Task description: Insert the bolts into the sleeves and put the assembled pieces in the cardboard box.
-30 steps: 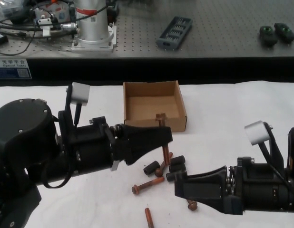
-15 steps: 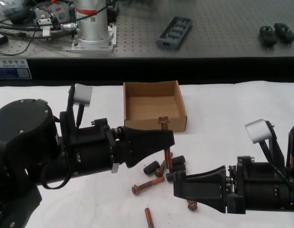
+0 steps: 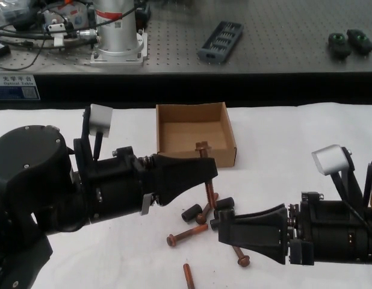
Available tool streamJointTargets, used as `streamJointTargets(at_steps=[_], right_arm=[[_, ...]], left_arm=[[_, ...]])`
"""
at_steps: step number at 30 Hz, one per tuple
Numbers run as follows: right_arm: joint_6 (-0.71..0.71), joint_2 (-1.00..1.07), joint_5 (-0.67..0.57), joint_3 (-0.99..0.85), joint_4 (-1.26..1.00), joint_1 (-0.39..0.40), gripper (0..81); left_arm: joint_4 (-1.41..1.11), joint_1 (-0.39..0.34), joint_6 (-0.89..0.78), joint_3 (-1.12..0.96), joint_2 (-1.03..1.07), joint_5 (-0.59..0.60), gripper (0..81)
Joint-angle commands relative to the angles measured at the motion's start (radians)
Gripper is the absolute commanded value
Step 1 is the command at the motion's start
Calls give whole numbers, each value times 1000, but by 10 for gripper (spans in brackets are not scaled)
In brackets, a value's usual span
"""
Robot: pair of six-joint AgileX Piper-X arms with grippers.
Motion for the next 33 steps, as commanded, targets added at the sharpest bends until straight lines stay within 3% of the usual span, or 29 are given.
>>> streamJointTargets(at_steps=[1, 9, 19, 33], right_arm=[[2, 1, -18, -5, -23, -1, 16], [2, 1, -10, -5, -15, -1, 16], [23, 6, 11, -5, -15, -1, 16], [23, 35, -1, -5, -19, -1, 16]], left_arm=[[-12, -1, -26, -13, 0, -5, 6], [-12, -6, -75, -13, 0, -46, 6], [-12, -95, -64, -13, 0, -120, 6], [4, -95, -6, -13, 0, -126, 6]])
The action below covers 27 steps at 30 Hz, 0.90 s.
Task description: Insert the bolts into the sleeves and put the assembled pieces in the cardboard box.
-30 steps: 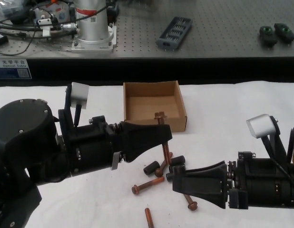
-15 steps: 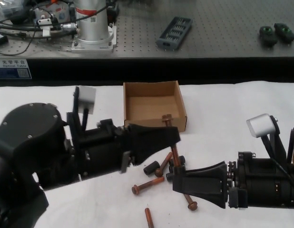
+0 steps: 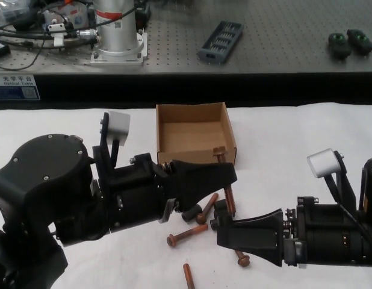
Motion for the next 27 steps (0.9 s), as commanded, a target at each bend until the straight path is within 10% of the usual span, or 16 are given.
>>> streamJointTargets(at_steps=[1, 27], right_arm=[[0, 0, -19, -5, -23, -1, 16], [0, 0, -28, -5, -60, -1, 16]], left_arm=[[3, -4, 26, -11, 0, -6, 6], [21, 15, 43, -11, 0, -86, 6]])
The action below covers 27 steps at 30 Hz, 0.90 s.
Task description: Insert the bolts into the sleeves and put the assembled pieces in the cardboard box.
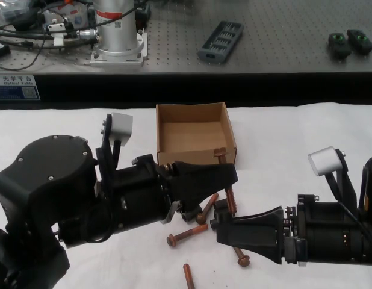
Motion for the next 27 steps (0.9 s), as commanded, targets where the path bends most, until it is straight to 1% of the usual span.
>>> streamJointTargets(at_steps=[1, 6, 8, 13, 18, 27], right_arm=[[-10, -3, -25, -5, -33, -1, 16], [-14, -3, -25, -5, -33, -1, 16], [-14, -3, -25, -5, -33, -1, 16], [-17, -3, -18, -5, -33, -1, 16], [-38, -3, -18, -5, -33, -1, 16], [-38, -3, -18, -5, -33, -1, 16]], left_arm=[[2, 11, 23, -8, 0, -54, 6], [2, 60, 23, -8, 0, -54, 6], [2, 69, 13, -8, 0, -50, 6], [2, 68, 13, -8, 0, -12, 6], [-14, 68, -12, -8, 0, -7, 6], [-59, 68, -23, -8, 0, 58, 6]])
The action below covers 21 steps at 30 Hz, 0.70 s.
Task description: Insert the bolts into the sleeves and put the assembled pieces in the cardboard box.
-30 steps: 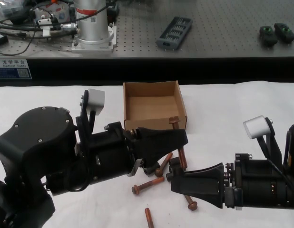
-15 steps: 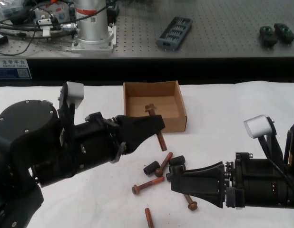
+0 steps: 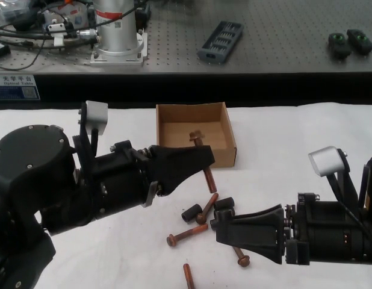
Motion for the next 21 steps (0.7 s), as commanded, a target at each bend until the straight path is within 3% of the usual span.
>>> streamJointTargets(at_steps=[1, 21], right_arm=[[-8, -3, -9, -5, -17, -1, 16], [-8, -3, -9, -5, -17, -1, 16]], left_arm=[[-25, 2, -13, -8, 0, 22, 6], [-23, 0, -38, -8, 0, 108, 6]])
